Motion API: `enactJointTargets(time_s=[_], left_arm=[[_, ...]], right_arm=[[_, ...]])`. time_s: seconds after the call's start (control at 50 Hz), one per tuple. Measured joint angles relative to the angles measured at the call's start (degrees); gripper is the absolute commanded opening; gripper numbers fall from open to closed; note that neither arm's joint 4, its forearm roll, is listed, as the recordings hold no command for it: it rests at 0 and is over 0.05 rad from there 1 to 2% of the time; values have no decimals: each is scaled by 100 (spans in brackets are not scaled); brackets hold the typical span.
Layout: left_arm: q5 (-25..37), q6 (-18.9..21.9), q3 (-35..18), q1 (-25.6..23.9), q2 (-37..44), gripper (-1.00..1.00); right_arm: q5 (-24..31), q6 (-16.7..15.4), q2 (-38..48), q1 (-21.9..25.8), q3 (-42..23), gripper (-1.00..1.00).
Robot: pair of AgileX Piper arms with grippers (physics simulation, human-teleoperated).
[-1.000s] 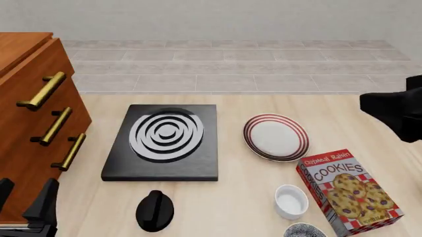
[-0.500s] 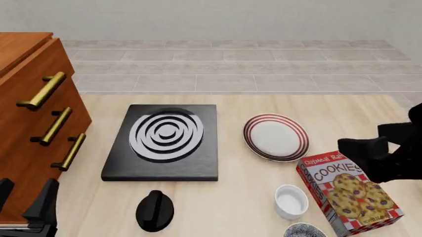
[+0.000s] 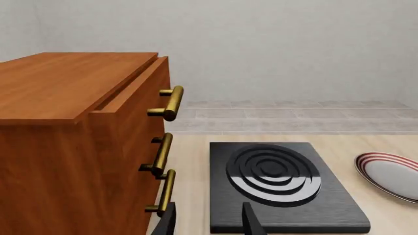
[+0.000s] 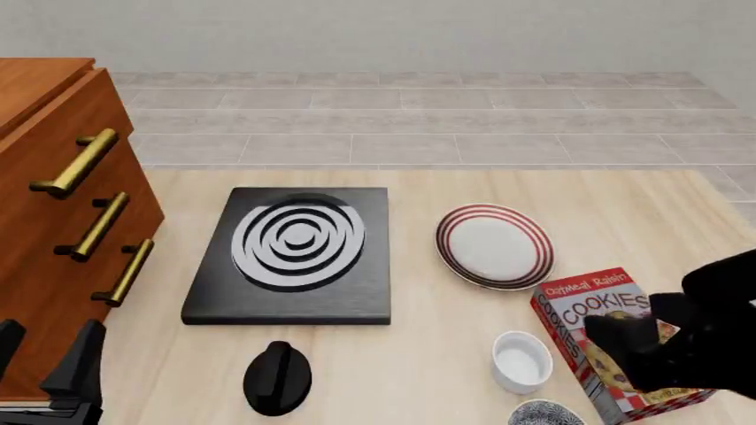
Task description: Pick the akita bowl next to the ramekin and place it on the plate.
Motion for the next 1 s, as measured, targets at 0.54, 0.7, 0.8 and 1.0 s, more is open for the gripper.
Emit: enactJointTargets(time_s=[0.54,0.7,0.8,1.0], left_arm=[[0,0,0,0,0,100],[0,0,0,0,0,100],[0,0,0,0,0,100],[0,0,0,0,0,100]], right_arm=[[-498,363,-312,161,1121,100],[-674,437,-308,196,1359,100],[-794,476,-299,206,1516,100],[-1014,471,-323,191,1839,100]])
